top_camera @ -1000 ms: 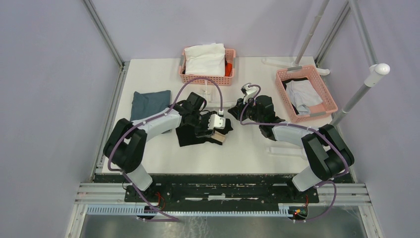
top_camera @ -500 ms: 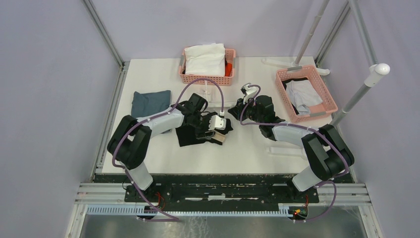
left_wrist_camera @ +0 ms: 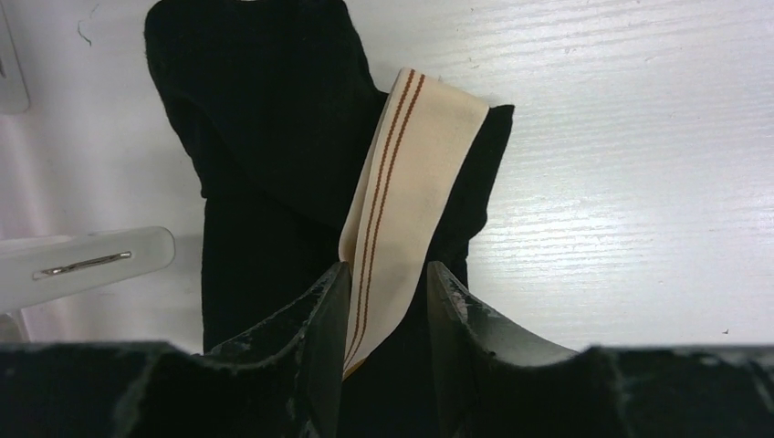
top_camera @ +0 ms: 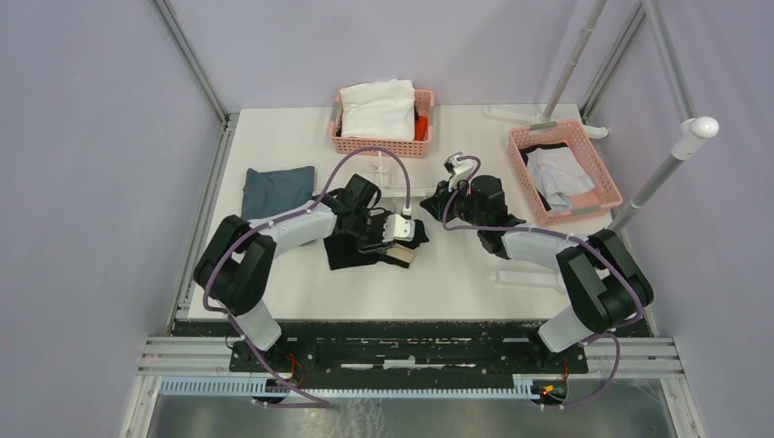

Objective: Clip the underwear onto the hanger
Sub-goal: Clamp the underwear onto the hanger.

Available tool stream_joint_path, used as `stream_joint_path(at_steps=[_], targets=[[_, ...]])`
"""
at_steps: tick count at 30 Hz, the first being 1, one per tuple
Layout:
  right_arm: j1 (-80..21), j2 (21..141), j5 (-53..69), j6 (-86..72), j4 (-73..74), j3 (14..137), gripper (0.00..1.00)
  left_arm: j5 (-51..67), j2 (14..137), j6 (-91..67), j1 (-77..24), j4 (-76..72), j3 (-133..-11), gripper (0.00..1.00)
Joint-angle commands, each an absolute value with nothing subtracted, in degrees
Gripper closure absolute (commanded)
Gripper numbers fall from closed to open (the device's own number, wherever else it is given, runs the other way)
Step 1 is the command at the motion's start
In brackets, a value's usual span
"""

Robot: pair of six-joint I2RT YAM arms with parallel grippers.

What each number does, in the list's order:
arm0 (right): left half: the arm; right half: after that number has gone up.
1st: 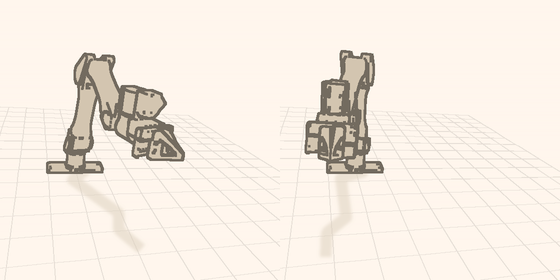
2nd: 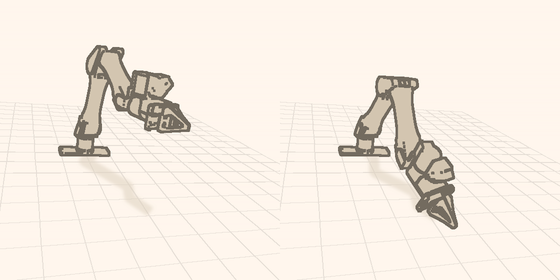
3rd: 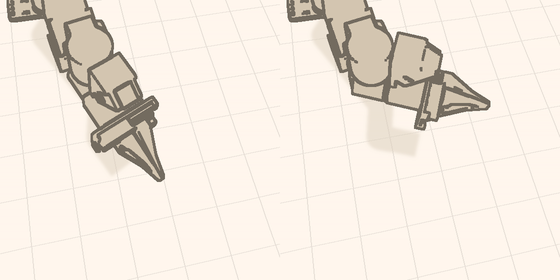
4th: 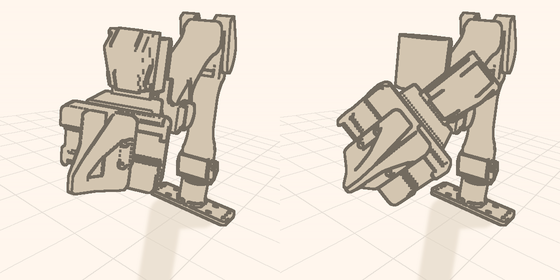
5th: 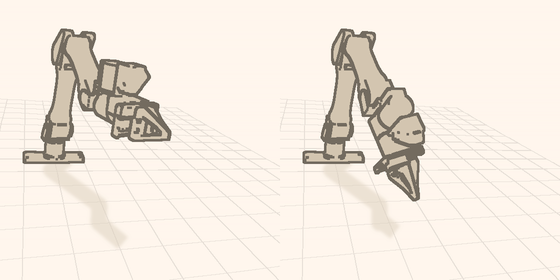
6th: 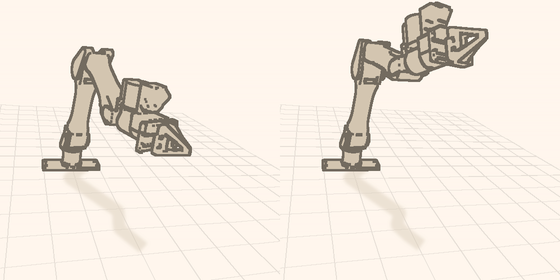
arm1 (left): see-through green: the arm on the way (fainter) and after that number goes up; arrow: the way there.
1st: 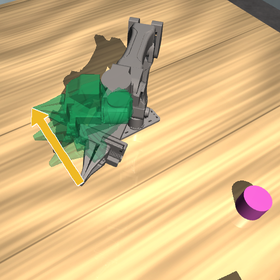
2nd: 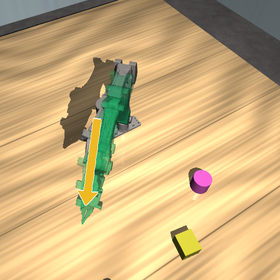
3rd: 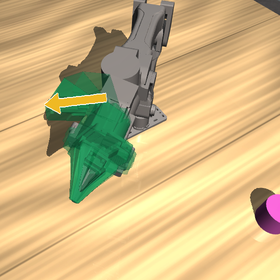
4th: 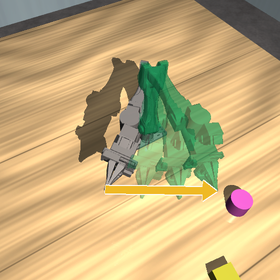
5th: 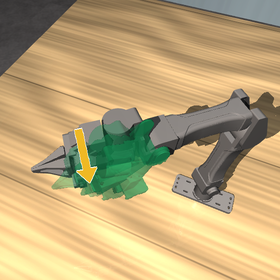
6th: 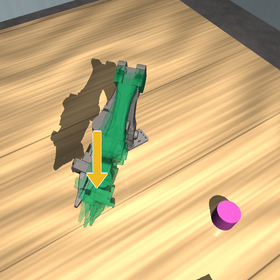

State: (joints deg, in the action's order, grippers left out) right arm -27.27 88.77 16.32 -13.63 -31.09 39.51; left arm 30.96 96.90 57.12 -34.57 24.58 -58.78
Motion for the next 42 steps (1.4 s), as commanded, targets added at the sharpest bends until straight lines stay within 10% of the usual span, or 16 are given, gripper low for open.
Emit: stream_joint_path(at_steps=[1,10,18,42], targets=[[-27.4,85.67,16.88,-13.54,-33.71,39.99,1.0,30.71,93.85,54.66,-34.71,23.14,-58.11,0.6],[-27.43,85.69,16.88,-13.45,-33.69,39.99,1.0,30.9,92.84,54.54,-35.37,25.1,-57.77,0.72],[-27.4,86.21,16.8,-13.12,-33.75,40.08,1.0,31.33,94.85,55.97,-35.68,25.84,-60.82,0.41],[-27.48,86.14,16.79,-13.27,-33.59,40.25,1.0,28.84,100.83,56.77,-36.64,28.64,-62.67,0.4]])
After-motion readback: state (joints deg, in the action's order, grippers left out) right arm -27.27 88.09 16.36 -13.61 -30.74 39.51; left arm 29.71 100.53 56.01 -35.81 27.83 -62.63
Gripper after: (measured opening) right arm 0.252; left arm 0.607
